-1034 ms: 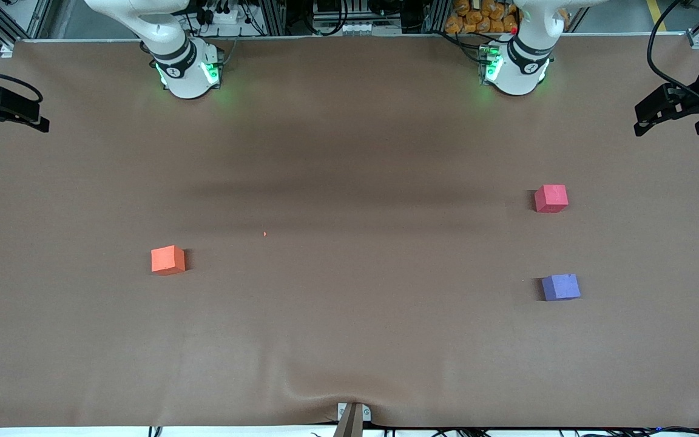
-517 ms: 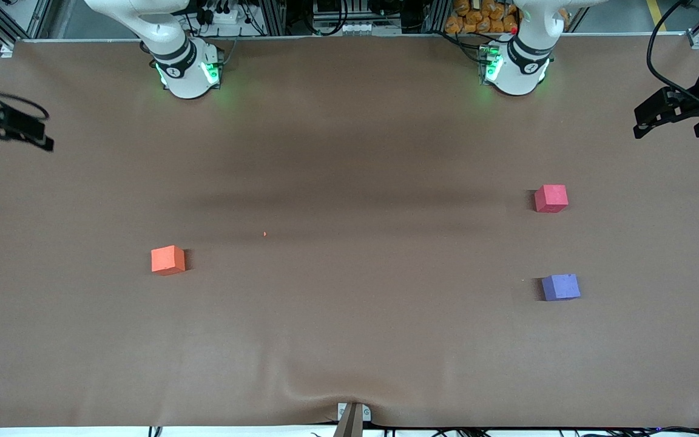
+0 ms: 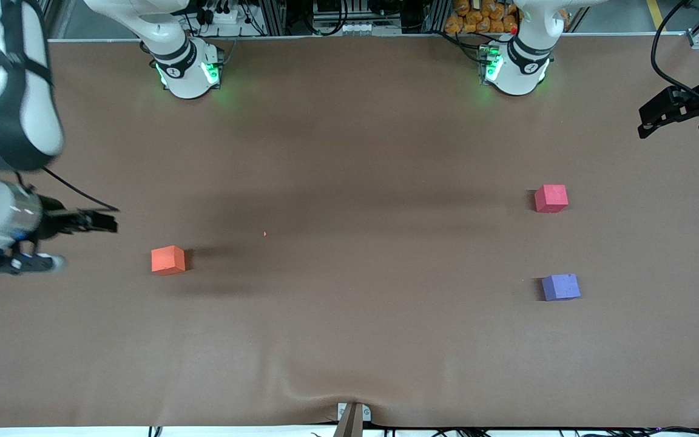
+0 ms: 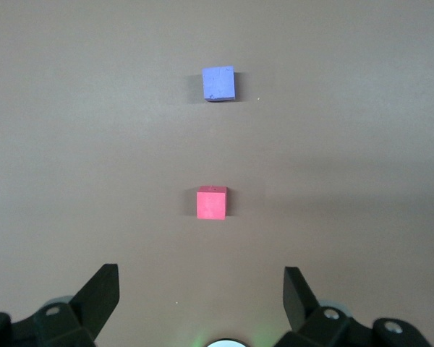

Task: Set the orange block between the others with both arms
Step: 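Reach the right gripper down over the orange cube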

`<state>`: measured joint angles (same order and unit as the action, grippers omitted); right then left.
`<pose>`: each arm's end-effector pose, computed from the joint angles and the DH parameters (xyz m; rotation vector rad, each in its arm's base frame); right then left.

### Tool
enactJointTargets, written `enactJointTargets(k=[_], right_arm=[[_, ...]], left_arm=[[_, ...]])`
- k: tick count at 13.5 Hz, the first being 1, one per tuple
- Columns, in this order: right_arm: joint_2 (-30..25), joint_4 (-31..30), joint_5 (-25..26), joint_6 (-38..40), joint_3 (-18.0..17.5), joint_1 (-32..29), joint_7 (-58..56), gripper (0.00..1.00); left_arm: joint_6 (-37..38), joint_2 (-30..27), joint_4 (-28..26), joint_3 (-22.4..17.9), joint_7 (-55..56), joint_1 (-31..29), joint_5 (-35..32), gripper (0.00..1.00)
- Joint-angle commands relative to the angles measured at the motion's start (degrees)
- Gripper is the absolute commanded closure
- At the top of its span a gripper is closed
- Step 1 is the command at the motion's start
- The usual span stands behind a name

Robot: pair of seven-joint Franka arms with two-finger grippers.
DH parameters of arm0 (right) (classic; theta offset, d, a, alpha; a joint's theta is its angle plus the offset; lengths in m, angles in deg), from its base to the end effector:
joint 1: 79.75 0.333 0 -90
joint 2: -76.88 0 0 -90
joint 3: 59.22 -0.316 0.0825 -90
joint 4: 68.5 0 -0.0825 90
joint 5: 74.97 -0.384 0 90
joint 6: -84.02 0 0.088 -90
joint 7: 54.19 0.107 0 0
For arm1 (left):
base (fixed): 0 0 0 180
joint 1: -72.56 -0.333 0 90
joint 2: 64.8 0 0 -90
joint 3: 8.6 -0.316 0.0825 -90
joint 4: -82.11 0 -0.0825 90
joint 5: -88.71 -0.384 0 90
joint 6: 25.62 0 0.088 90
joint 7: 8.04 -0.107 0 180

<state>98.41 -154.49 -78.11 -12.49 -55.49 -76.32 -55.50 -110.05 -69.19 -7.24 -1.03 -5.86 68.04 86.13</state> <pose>0.6497 0.0073 0.4384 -3.0953 -0.0130 0.2963 0.5199 -0.0256 0.6623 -3.0862 0.0164 0.0114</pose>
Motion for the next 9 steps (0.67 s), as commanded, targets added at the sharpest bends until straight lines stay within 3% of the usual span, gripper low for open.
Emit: enactJointTargets(k=[1,5,9], right_arm=[[3.0,-3.8,-0.1,-5.2,0.1,0.4,0.8,0.0],[10.5,-4.1,-0.6,-11.4,-0.1,1.1,-0.5,0.0],[14.3,-4.0,-0.6,-15.3,-0.2,1.1,-6.6,0.0]], left_arm=[[0.5,0.1,0.2,0.2,-1.0,-0.4,0.9,0.0],[-0.7,0.4,0.1,0.2,-1.1,-0.4,0.8,0.0],[-1.1,0.6,0.1,0.2,-1.1,-0.4,0.8,0.0]])
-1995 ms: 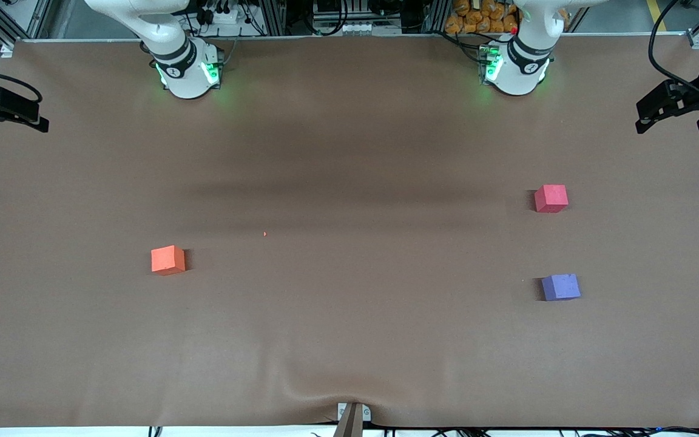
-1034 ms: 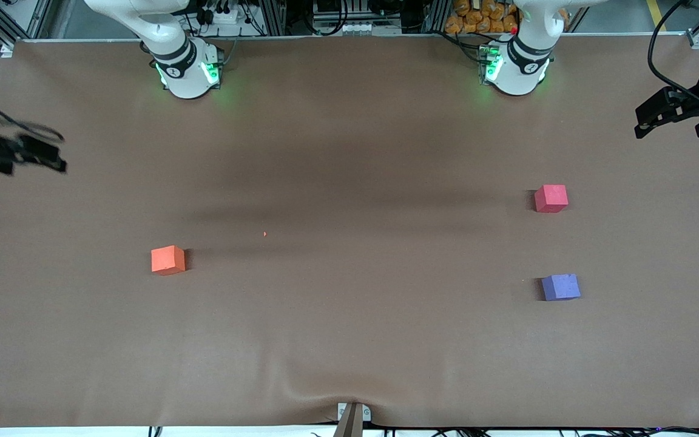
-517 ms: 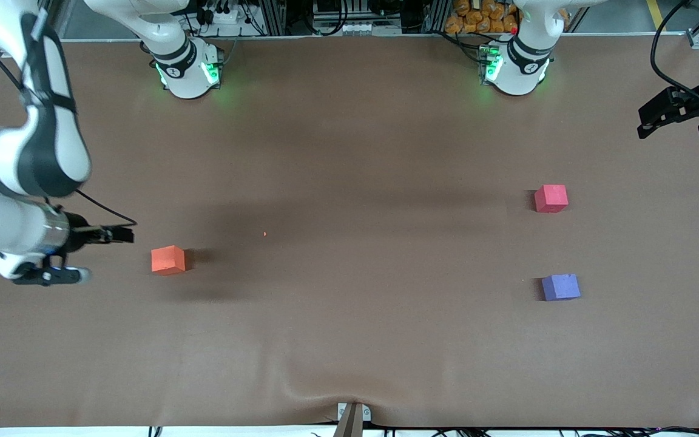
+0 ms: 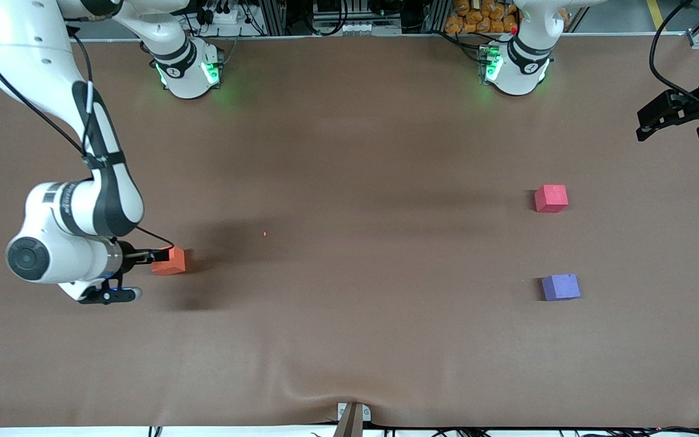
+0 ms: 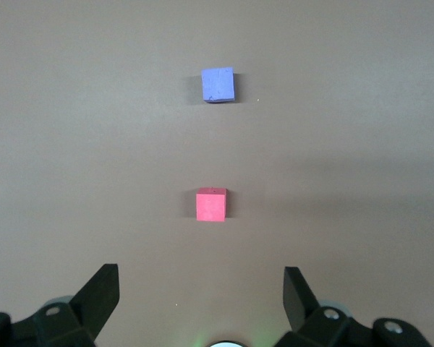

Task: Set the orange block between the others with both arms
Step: 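Reach the right gripper down over the orange cube, then close the right gripper on the orange cube and lift it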

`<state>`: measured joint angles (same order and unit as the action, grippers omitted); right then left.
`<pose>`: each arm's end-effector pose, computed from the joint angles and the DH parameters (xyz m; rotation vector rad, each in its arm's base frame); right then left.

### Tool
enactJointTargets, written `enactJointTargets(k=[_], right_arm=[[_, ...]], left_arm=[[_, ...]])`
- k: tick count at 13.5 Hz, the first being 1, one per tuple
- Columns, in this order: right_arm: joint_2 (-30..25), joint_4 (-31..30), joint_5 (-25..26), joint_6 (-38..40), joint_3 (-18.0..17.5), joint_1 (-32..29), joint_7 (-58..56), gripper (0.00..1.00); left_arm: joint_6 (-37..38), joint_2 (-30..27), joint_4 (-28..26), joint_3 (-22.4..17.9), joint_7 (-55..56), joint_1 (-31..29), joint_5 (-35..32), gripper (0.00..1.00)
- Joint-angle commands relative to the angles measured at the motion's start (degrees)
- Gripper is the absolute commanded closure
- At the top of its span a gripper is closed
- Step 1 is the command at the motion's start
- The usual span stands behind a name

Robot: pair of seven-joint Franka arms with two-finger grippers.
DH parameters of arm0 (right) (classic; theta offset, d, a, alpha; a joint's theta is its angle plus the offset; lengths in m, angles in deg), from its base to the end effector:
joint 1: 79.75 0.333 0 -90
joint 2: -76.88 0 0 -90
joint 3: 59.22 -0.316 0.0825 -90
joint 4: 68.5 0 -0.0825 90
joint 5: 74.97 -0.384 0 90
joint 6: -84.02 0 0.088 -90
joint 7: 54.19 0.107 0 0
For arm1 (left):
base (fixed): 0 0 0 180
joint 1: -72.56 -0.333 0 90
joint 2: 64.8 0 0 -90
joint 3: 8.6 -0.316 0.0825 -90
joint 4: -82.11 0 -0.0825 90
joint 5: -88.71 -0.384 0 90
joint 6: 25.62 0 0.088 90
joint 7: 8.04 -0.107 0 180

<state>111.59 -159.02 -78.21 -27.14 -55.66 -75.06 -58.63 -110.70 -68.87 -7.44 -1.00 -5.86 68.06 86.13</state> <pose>0.6681 0.0221 0.2671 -3.0957 -0.1193 0.3793 0.5230 -0.0261 0.6588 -3.0870 0.0185 0.0079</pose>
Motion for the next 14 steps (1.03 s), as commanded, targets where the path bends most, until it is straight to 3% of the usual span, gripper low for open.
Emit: enactJointTargets(k=[1,13,14], right_arm=[[1.9,0.5,-0.6,-1.5,0.0,-0.2,-5.5,0.0],[6.1,-1.2,-2.4,-3.7,0.0,-0.1,-9.0,0.0],[6.1,-1.2,-2.4,-4.3,0.0,-0.1,-9.0,0.09]], left_arm=[[-0.5,0.4,0.3,0.1,-1.1,-0.4,0.8,0.0],[-0.6,1.3,0.3,0.2,-1.1,0.4,0.7,0.0],[-0.6,1.3,0.2,0.3,-1.1,0.5,0.6,0.0]])
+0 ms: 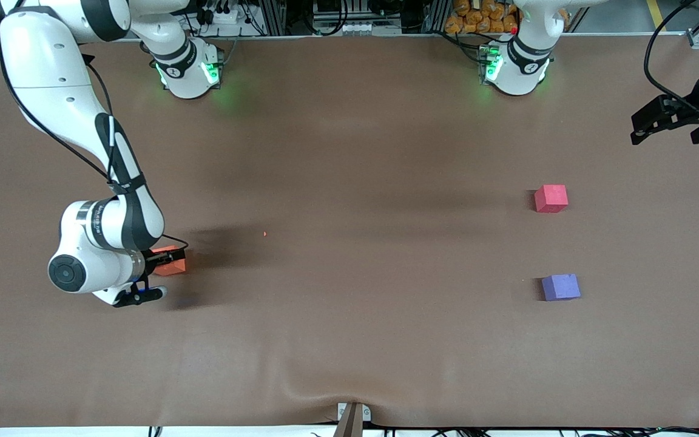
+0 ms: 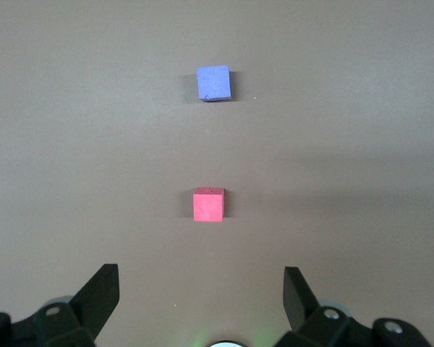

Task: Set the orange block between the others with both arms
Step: 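Close the right gripper on the orange cube and lift it, then carry the orange cube toward the table middle with the right gripper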

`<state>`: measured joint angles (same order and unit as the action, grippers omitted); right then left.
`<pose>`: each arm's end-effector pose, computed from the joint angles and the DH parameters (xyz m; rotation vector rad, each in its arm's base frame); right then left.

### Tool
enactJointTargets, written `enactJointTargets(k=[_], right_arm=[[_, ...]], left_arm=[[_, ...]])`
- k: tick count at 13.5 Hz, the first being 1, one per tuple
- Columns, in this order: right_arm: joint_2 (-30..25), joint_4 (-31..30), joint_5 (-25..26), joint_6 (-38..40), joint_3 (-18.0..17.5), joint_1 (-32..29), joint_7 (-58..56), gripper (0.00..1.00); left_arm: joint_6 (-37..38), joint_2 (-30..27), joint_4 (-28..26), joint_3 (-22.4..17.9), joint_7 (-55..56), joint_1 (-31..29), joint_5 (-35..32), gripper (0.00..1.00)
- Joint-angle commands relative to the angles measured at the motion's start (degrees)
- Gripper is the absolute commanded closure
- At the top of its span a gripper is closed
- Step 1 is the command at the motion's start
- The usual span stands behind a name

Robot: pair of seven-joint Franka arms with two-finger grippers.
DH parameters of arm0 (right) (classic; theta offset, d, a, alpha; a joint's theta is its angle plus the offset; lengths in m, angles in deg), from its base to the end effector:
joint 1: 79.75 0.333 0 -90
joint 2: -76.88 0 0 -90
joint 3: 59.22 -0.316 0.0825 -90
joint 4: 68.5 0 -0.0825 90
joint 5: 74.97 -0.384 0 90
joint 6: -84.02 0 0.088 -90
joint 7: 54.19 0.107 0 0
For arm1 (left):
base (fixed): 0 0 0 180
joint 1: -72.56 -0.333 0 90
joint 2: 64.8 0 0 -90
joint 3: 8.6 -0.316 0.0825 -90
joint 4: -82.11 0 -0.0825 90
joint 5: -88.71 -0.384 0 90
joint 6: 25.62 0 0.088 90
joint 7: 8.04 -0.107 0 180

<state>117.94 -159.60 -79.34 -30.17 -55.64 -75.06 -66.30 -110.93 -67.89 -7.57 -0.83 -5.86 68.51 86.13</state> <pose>0.6604 0.0219 0.1923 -3.0395 -0.3010 0.4746 0.5286 -0.0314 0.6491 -3.0879 0.0362 0.0311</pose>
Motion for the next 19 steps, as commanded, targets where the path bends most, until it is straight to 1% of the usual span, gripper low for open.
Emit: enactJointTargets(k=[1,2,3,5,6,8,9,10,11,15,17,19], right_arm=[[-0.3,-0.6,-1.3,-1.3,0.0,0.1,-1.3,0.27],[-0.3,-0.5,-1.3,-1.6,0.0,0.3,-1.3,0.44],[-0.4,-0.3,-1.4,-2.1,0.0,0.4,-1.2,0.53],[-1.1,0.5,-1.8,-2.1,-0.1,0.5,-0.7,0.6],[-1.6,1.9,-3.4,-1.8,-0.1,0.8,-0.6,0.6],[-4.0,3.6,-10.8,-1.6,0.0,3.6,0.3,0.6],[-5.3,3.6,-13.9,-1.7,0.0,5.7,2.9,0.6],[-6.2,3.6,-15.7,-1.8,0.0,8.2,7.3,0.61],[-6.4,3.7,-16.5,-1.8,0.0,10.6,12.4,0.63],[-5.9,5.2,-16.5,-2.9,0.0,23.1,29.6,0.62],[-5.1,5.2,-16.7,-5.4,0.0,28.6,35.6,0.59],[-3.5,5.2,-16.5,-8.1,0.0,34.4,40.7,0.59]], left_arm=[[-0.3,0.4,0.3,0.0,-1.1,0.5,0.6,0.0],[-0.3,0.4,0.2,0.0,-1.1,0.8,0.5,0.0],[-0.3,0.3,0.2,0.0,-1.1,0.8,0.5,0.0],[-0.2,0.2,0.2,0.1,-1.1,0.7,0.5,0.0],[-0.2,0.2,0.2,0.1,-1.1,0.7,0.5,0.0],[-0.2,0.3,0.0,0.1,-1.1,0.8,0.4,0.0],[-0.2,0.4,0.0,0.1,-1.1,0.7,0.5,0.0],[-0.2,0.4,0.0,0.1,-1.1,0.8,0.4,0.0],[-0.2,0.6,0.0,0.1,-1.1,0.8,0.3,0.0],[-0.2,1.1,0.3,0.1,-1.1,0.8,0.0,0.0],[-0.2,1.1,0.2,0.1,-1.1,0.6,0.0,0.0],[-0.3,1.5,0.3,0.1,-1.1,0.8,0.1,0.0]])
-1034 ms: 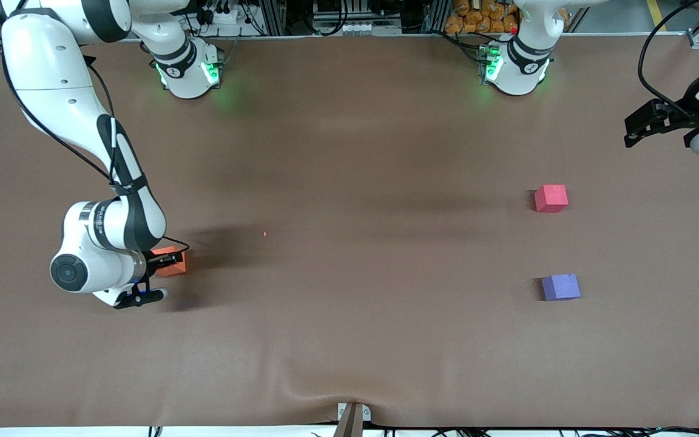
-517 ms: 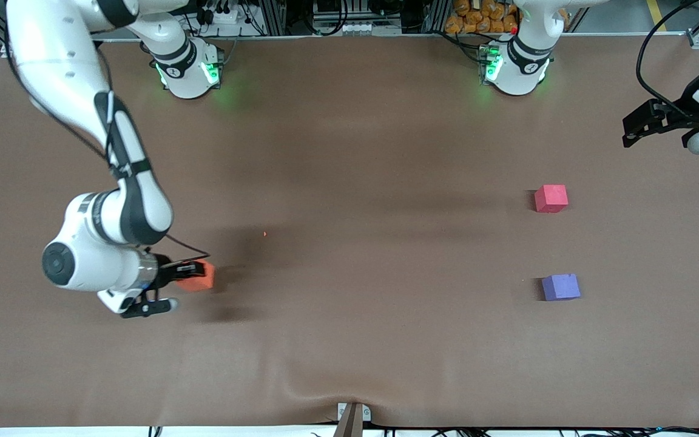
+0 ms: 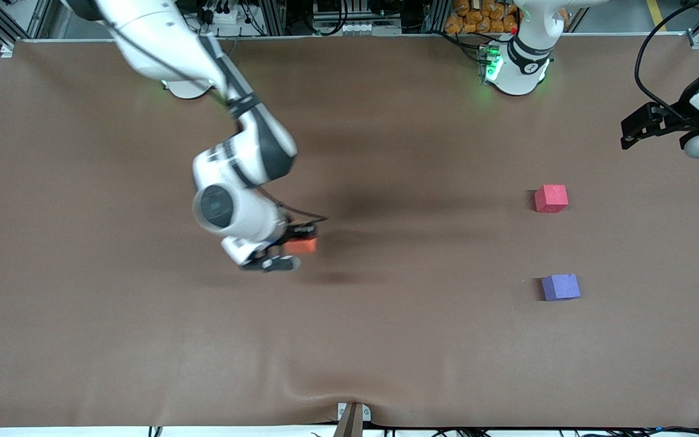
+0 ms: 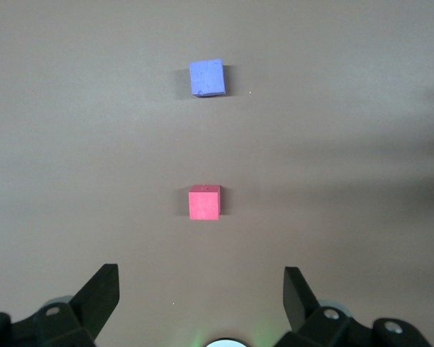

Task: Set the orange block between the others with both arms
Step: 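Carry the orange cube toward the table middle with the right gripper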

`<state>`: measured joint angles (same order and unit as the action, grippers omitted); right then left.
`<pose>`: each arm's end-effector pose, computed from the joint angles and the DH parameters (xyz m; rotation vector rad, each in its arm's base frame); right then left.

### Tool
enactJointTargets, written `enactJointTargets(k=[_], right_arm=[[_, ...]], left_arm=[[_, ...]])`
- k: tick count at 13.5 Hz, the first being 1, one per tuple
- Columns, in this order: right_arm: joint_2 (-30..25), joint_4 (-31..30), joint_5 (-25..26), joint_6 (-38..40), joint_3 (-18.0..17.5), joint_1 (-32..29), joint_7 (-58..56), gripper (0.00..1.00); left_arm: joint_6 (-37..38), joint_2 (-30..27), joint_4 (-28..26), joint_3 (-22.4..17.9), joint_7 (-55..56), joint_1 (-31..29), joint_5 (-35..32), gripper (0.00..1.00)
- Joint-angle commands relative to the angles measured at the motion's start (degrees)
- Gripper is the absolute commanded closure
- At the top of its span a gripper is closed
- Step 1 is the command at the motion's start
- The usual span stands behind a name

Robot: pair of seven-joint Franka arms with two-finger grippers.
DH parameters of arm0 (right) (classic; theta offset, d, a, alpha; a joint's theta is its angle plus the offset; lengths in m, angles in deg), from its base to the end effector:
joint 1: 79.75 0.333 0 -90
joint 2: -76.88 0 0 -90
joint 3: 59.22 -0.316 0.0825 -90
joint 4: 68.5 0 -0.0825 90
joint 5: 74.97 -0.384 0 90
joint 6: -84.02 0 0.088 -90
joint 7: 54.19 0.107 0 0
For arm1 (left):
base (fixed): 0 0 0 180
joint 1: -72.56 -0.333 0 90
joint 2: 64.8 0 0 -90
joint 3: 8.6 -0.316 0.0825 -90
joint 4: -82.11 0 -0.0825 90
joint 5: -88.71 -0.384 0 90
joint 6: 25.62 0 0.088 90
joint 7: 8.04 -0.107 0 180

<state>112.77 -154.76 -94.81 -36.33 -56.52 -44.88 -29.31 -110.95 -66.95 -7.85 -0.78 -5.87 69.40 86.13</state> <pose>0.5870 0.3948 0.2988 -2.9108 0.0652 0.2251 0.5331 -0.0398 0.6382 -3.0878 0.0626 0.0627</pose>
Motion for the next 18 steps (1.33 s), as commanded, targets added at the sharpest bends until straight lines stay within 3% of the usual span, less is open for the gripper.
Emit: enactJointTargets(k=[1,5,11,13,14,18], right_arm=[[2.4,0.6,-1.2,-3.8,0.9,6.6,4.4,0.59],[4.9,0.9,-8.1,-7.8,0.9,10.7,4.8,0.5],[8.9,0.8,-8.4,-13.0,0.9,11.7,5.0,0.36],[8.9,0.8,-8.4,-13.0,0.9,11.7,5.0,0.18],[8.8,0.8,-8.4,-13.0,0.9,11.7,5.0,0.0],[7.2,1.1,-7.8,-12.5,0.9,11.0,4.5,0.0]], left_arm=[[-0.3,0.8,0.7,0.1,-1.1,-0.1,0.1,0.0],[-0.8,1.4,0.7,0.1,-1.1,-0.4,0.1,0.0],[-1.0,1.4,0.7,-0.4,-0.8,-1.8,0.0,0.0],[-2.5,1.9,0.7,-0.3,-0.9,-1.8,0.2,0.0],[-2.6,1.9,0.8,-0.3,-0.9,-1.6,0.2,0.0],[-2.5,1.2,1.0,-0.1,-1.0,-1.8,0.4,0.0]])
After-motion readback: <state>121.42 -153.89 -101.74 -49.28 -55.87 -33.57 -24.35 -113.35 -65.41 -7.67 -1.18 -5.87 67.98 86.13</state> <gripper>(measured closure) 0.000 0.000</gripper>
